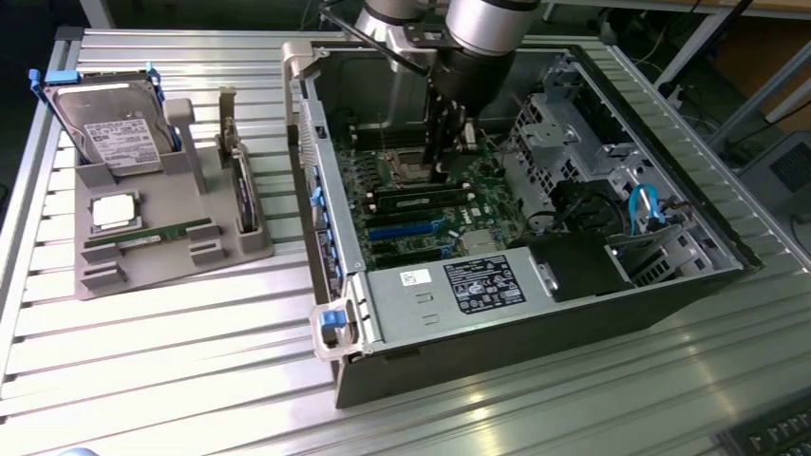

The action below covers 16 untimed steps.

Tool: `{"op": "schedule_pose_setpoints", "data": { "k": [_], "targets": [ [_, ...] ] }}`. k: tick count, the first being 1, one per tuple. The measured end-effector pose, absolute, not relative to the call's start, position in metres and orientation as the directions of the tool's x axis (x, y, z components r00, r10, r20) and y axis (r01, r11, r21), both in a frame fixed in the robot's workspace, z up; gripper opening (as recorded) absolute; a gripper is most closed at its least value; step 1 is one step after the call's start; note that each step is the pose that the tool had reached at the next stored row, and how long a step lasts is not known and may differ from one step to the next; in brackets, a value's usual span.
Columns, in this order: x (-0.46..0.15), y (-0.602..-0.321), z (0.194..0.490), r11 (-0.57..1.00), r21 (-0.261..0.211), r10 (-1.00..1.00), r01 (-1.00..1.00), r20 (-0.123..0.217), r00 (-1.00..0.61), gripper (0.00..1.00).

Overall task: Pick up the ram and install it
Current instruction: 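Insert the ram into the slot, then press down the ram until it locks into place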

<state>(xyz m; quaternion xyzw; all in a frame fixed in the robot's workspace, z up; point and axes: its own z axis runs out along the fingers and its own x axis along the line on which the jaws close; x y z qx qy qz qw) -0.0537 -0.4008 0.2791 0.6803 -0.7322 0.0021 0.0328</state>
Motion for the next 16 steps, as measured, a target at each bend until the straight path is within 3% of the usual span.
{"op": "schedule_pose_setpoints", "data": {
  "k": [16],
  "targets": [
    [-0.0537,-0.4008,0.2868,0.074,0.041,-0.996,-0.996,0.051,-0.072,0.4]
  ]
}}
